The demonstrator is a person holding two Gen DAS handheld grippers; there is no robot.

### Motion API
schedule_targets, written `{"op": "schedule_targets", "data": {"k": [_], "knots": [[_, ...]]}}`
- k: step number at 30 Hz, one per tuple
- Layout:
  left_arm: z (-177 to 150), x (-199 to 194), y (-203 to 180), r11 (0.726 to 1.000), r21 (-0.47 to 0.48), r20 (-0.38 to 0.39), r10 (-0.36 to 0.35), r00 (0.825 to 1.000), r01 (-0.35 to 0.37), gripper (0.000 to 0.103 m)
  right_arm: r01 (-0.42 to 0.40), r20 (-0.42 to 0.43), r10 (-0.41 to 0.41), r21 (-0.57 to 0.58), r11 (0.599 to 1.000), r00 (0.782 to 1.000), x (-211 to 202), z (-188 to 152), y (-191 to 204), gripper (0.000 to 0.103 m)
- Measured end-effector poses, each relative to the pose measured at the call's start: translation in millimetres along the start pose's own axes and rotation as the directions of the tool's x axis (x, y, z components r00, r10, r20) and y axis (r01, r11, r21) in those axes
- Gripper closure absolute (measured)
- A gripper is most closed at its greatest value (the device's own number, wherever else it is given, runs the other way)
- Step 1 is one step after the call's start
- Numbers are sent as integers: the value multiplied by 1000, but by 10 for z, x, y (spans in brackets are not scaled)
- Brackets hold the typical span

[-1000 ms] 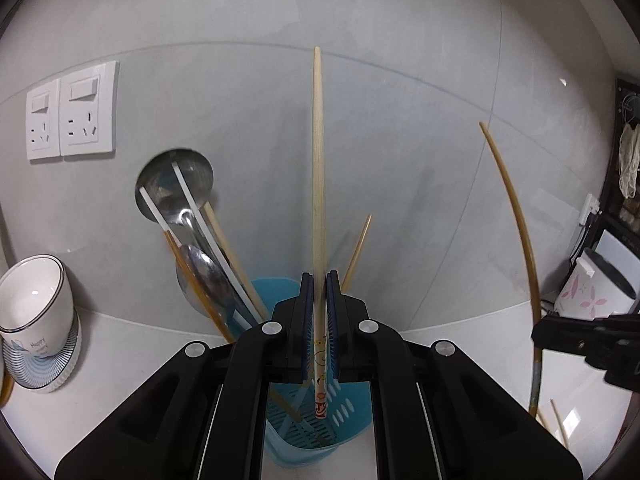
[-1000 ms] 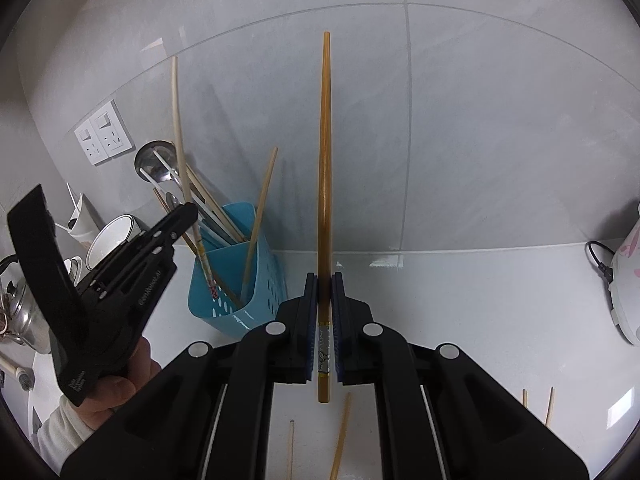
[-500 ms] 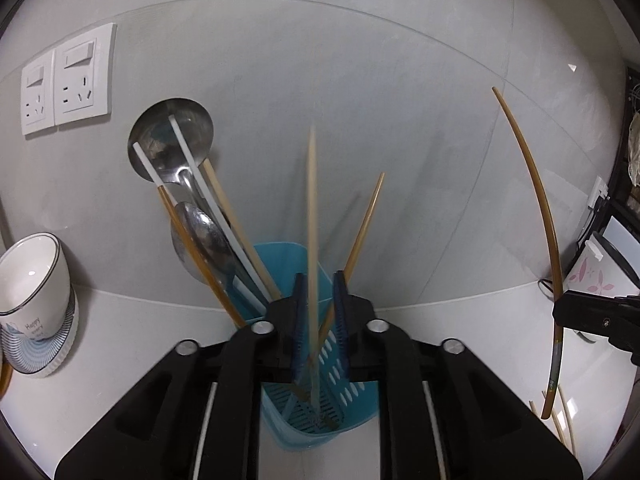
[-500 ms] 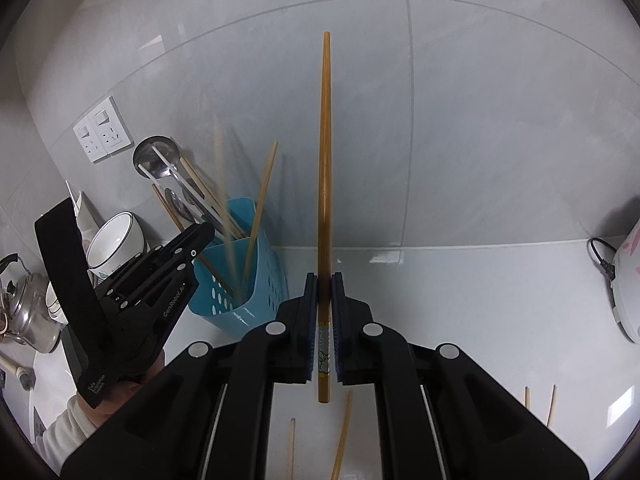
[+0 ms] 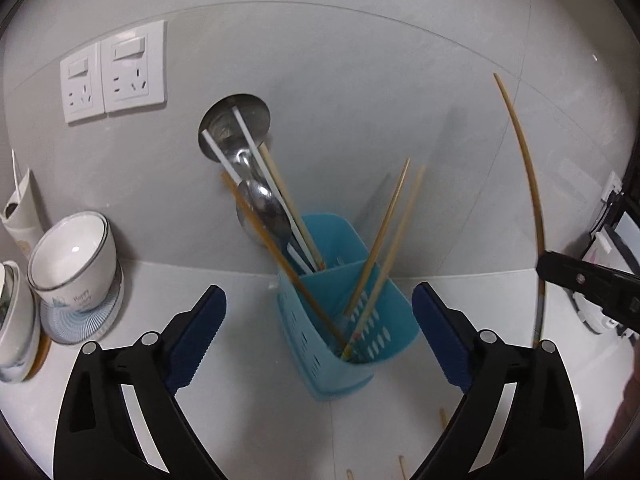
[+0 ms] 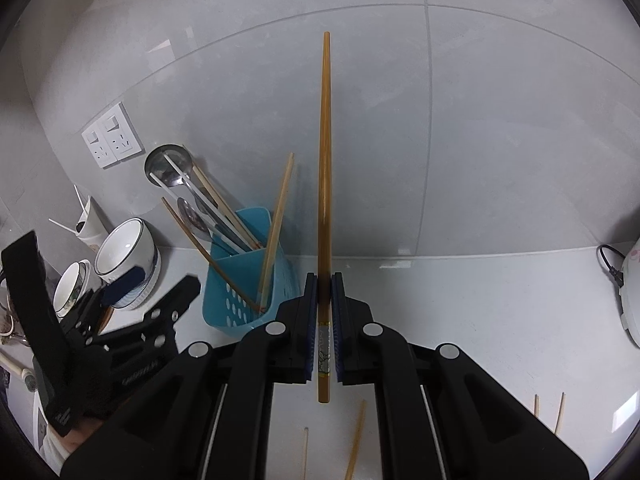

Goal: Organize utensils
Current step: 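Lower the wooden chopstick into the blue holder and open the right tool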

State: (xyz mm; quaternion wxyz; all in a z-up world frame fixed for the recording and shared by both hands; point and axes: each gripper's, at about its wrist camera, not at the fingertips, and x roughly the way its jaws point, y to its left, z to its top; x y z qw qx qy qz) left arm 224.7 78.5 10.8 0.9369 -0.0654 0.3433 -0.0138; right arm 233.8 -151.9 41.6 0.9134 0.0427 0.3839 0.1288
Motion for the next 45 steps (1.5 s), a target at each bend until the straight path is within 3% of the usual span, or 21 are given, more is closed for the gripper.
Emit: {"op": "schedule_targets", "data": {"k": [20,34,45], "knots": [[-119,-254,355,995,-43,-53,93,994,-96,6,-131,30,130,10,991,991,351,255,363,97],[-127,-226,490,990,-60,-67,120,991,-124,6,-131,-40,130,-14,991,991,808,246,513,97],[-138,-205,514,989,-75,-71,124,990,-129,6,-128,-65,126,-24,992,990,905,217,550,94]]}}
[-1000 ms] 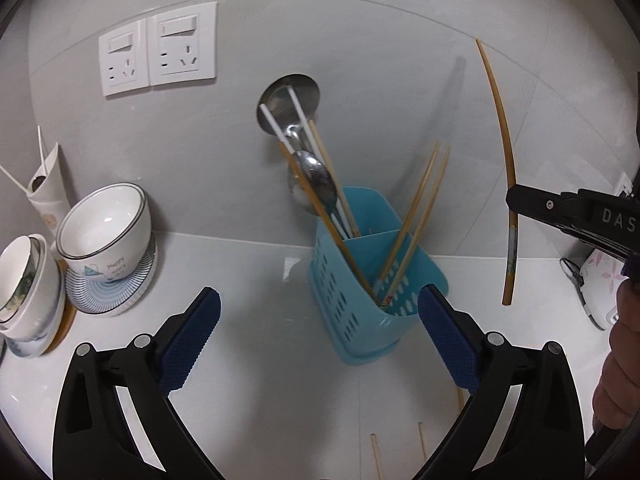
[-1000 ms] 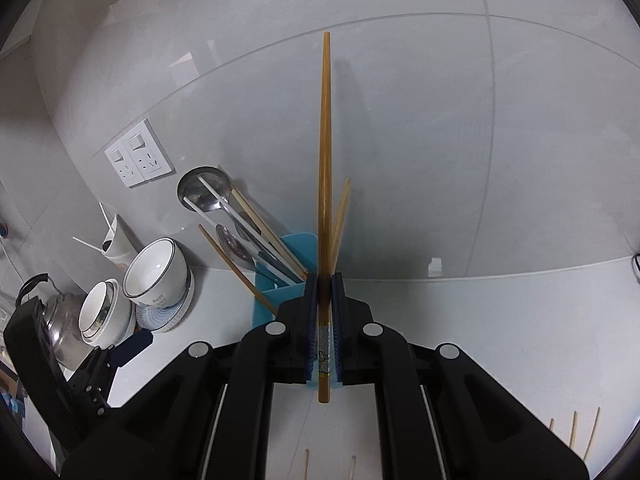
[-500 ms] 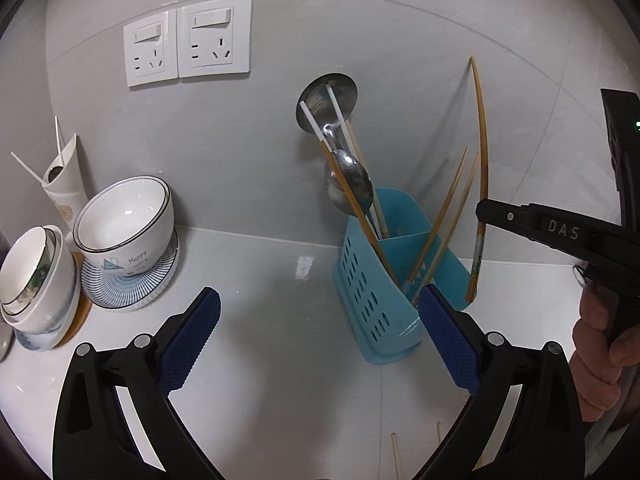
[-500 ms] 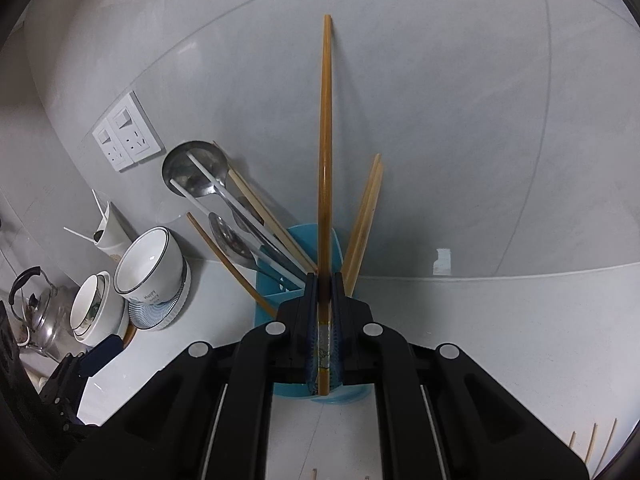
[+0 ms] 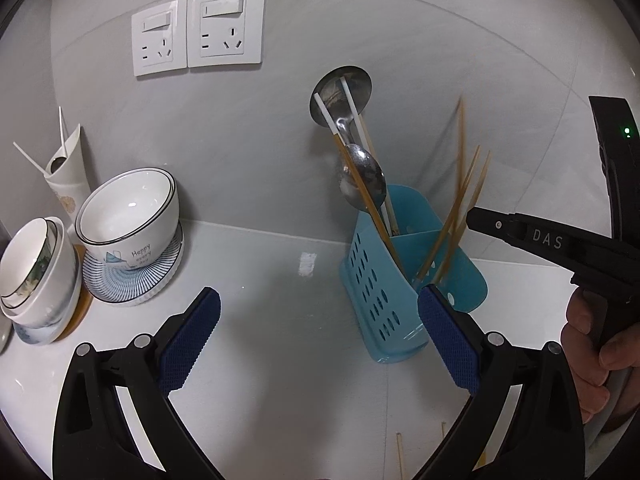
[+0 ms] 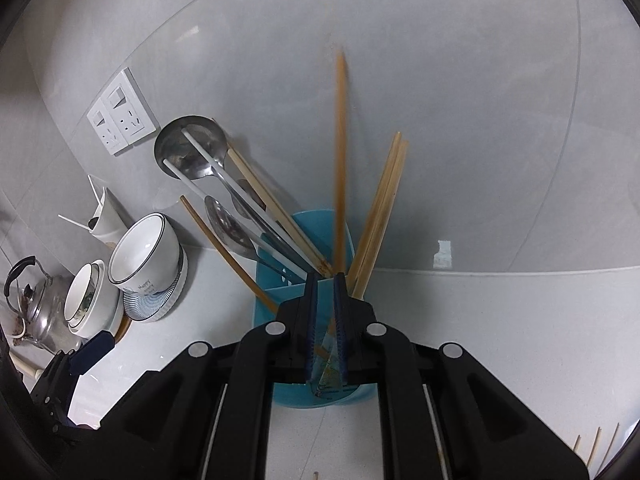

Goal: Organize utensils
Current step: 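Lower the wooden chopstick into the blue holder and open the right tool, then move both open tools back over the remaining chopsticks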

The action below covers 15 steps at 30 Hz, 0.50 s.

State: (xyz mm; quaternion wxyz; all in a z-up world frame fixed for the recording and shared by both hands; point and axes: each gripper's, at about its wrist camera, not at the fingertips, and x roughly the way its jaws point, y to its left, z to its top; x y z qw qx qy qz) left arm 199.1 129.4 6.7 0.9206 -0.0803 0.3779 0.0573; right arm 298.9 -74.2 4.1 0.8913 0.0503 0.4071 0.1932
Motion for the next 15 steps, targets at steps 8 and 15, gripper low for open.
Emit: {"op": "schedule_targets", "data": {"k": [8,15], "knots": [[6,-17,-16,1000,1,8,-4,1000,4,6,26,30,-25,-24,999,999,-173,-55,-26,57],[-2,-45,-102,1000,17,17,2,1000,-2,6,77,66,-73,-55,996,995,-409,-153,-74,22]]}}
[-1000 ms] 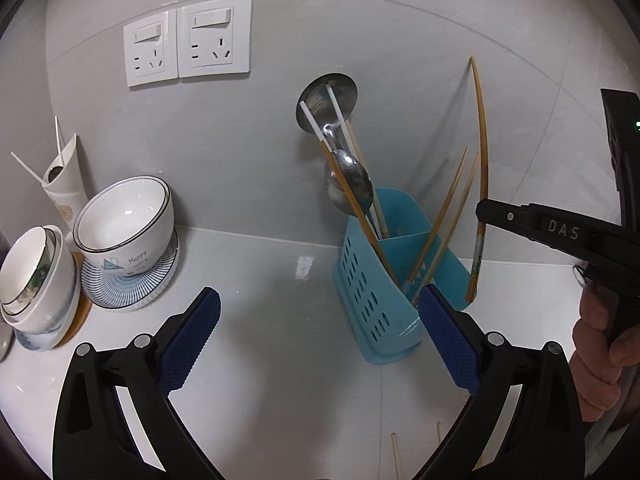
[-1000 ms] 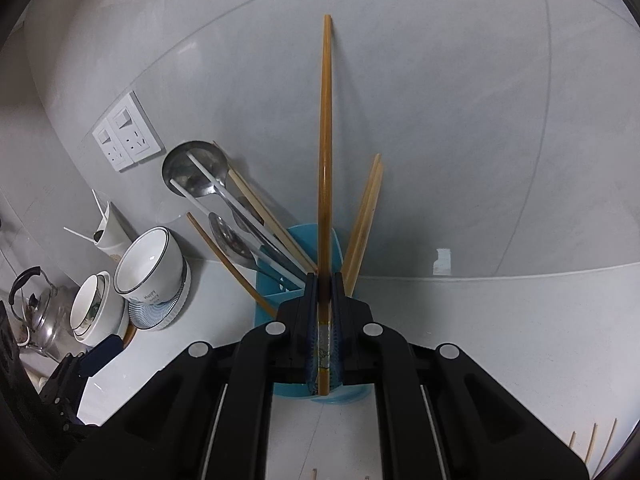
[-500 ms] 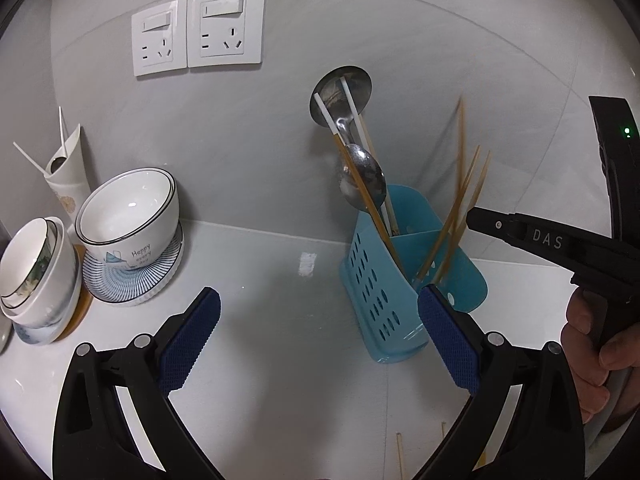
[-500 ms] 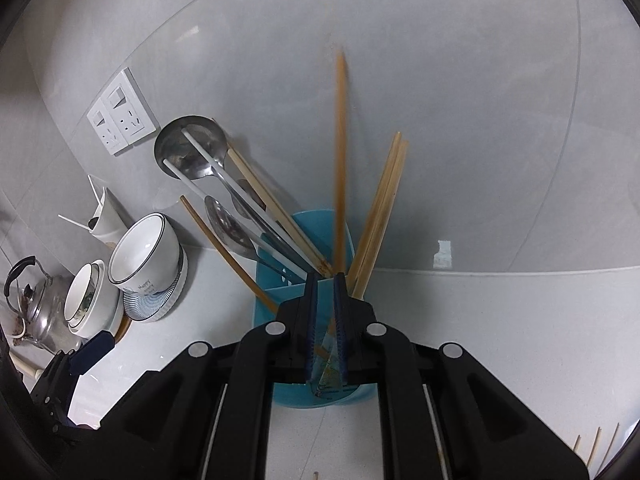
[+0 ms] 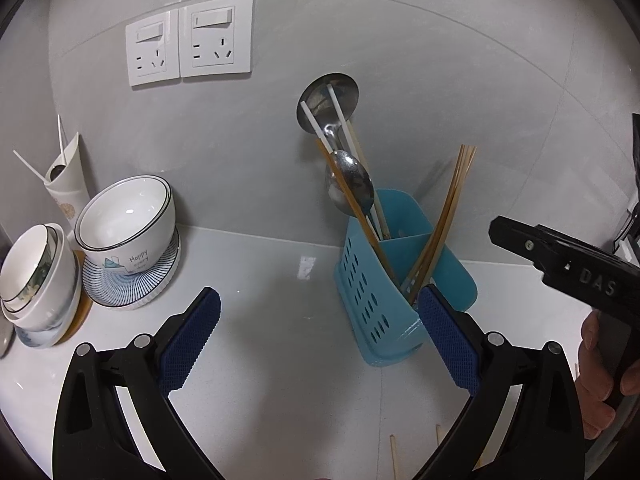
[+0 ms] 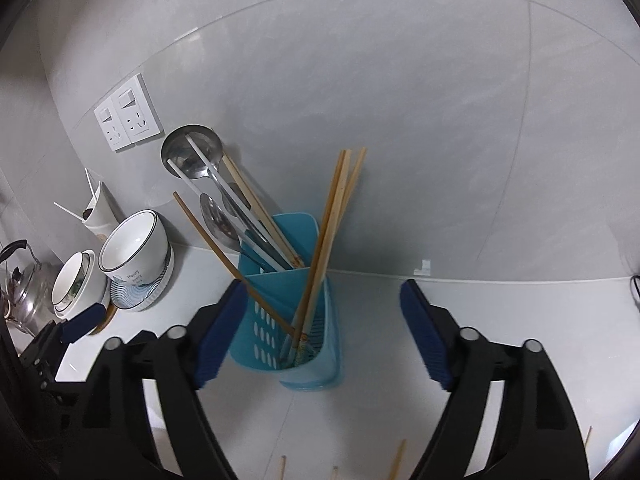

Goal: Organize utensils
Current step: 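Move both open tools back over the remaining chopsticks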

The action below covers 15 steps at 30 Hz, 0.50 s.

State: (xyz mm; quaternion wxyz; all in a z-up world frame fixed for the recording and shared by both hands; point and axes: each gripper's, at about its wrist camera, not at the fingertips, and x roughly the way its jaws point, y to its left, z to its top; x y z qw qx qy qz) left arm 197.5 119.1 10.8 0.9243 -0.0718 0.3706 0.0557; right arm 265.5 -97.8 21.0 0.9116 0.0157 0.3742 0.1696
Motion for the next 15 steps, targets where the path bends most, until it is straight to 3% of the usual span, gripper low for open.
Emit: {"op": "schedule_targets", "data": {"k": [4,15], "knots": [[-14,-20,-38,1000,-2,-9,-10,1000,10,6,21,13,-21,-2,1000,1000,-127,-66,-76,10],[-194,-125,-151,1000,18,-53,-21,998,22,6,110,-18,-110,-6,994,994,-372,-427,-364,8]]}}
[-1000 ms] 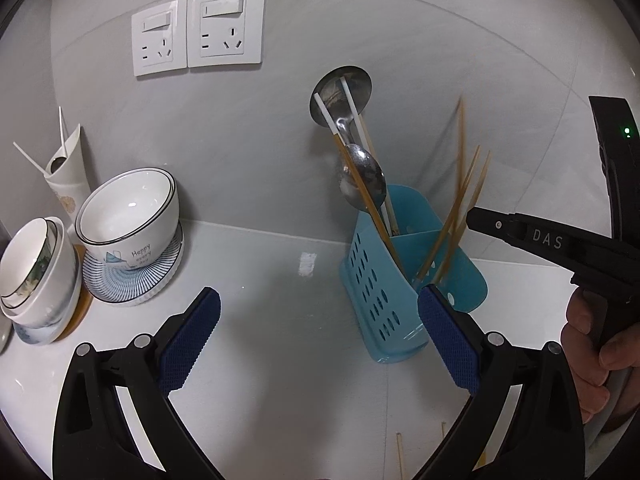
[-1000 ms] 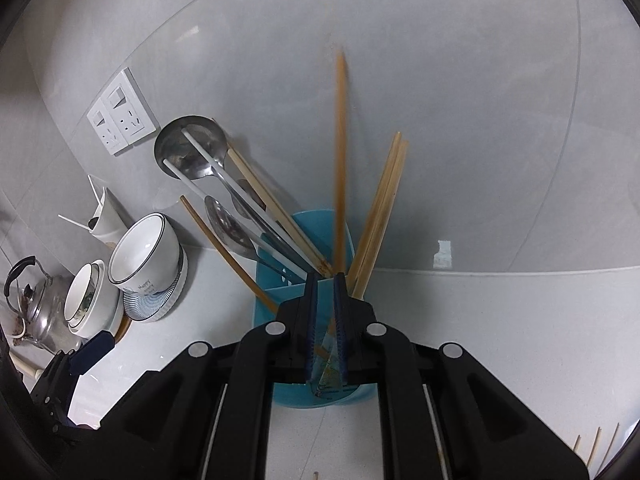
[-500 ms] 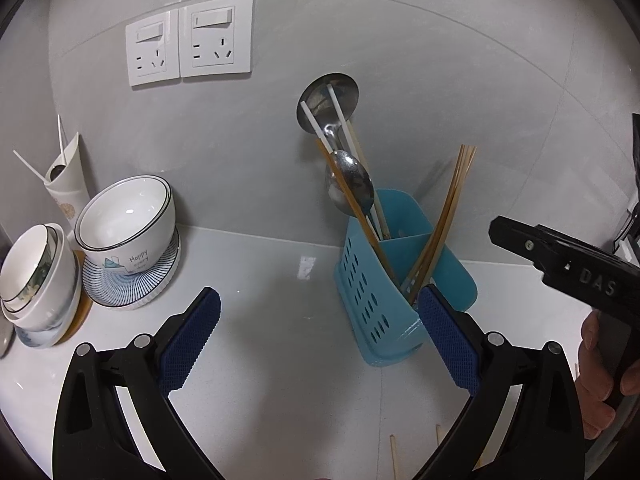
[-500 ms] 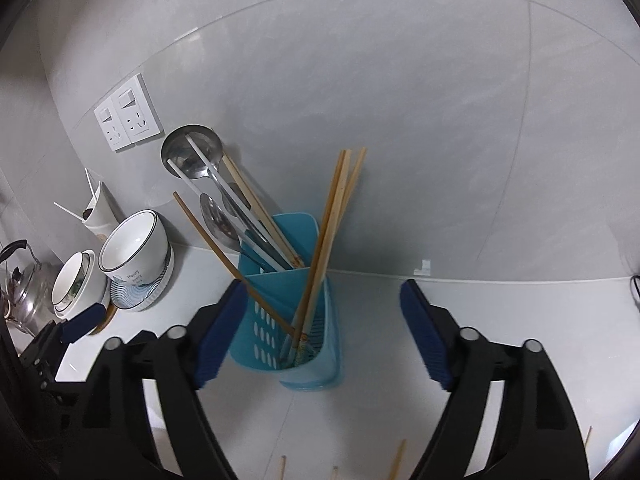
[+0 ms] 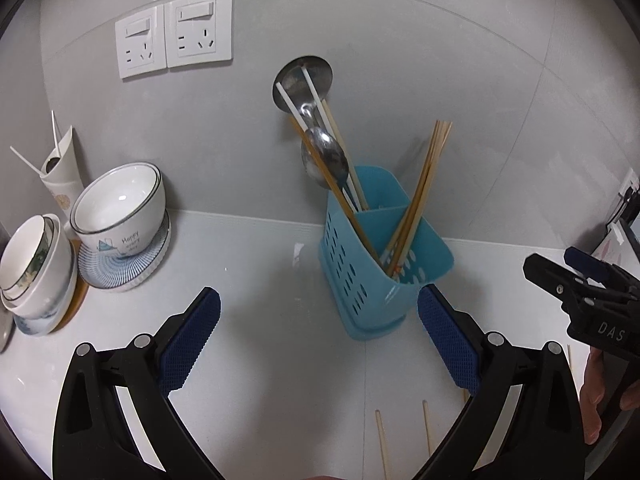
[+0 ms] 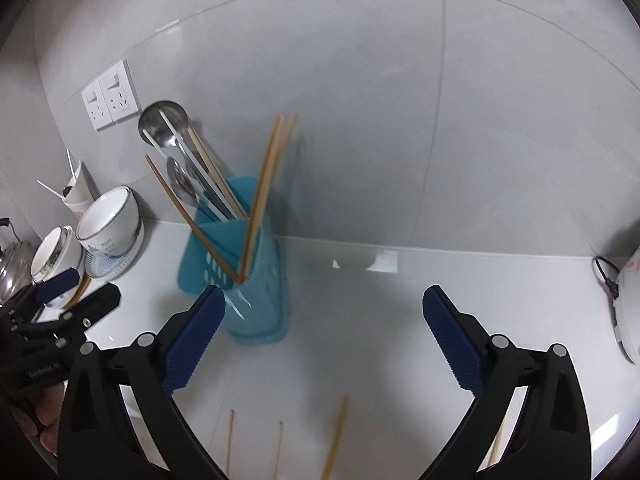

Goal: Organize utensils
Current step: 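Move both open tools back over the remaining chopsticks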

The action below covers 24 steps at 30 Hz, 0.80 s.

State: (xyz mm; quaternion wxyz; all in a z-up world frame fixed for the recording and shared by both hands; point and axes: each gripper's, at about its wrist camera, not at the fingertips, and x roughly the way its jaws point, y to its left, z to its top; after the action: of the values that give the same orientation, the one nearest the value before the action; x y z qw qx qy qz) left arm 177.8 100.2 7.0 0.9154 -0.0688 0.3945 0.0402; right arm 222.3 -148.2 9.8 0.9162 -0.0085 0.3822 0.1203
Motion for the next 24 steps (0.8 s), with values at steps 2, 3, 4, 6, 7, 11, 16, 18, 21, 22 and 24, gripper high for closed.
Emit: {"op": "schedule_targets", "data": {"k": [2,3,4,6,7,11,16,18,21,22,24], "knots": [[-60,1,-14,1000,0,-17,-3,1000,3,6,18,-18,-18,-3,1000,1000,-21,-103,-48,8],[-90,8,-25,1000,3,-28,0,1000,0,6,28,-28,-28,-2,1000,999,-28,-153,-72,8],[-122,12,-34,1000,5,-37,-1,999,1,6,29,-39,-29,2,1000,999,-36,-206,-100,8],[-215,13,-70,1000,11,-60,-6,998,7,6,35,-64,-34,11,999,997,-40,-305,-148,8],[-248,15,-81,1000,13,-68,-5,998,6,6,41,-74,-40,13,999,996,-44,-346,-164,8],[-439,3,-150,1000,22,-113,-13,994,16,6,72,-123,-70,12,997,990,-67,-598,-272,8],[-638,20,-230,999,31,-165,-11,986,17,6,119,-202,-111,27,993,973,-57,-921,-484,8],[-732,44,-257,999,31,-196,-10,980,16,6,142,-238,-130,33,989,963,-47,-1061,-582,8],[-855,86,-278,999,12,-244,-26,969,29,6,167,-281,-147,51,985,948,-58,-1244,-732,8],[-890,100,-289,1000,9,-257,-25,966,29,6,180,-295,-156,56,982,943,-69,-1314,-788,8],[-978,142,-316,1000,10,-286,-21,958,25,6,197,-315,-167,65,978,934,-88,-1423,-882,8]]}}
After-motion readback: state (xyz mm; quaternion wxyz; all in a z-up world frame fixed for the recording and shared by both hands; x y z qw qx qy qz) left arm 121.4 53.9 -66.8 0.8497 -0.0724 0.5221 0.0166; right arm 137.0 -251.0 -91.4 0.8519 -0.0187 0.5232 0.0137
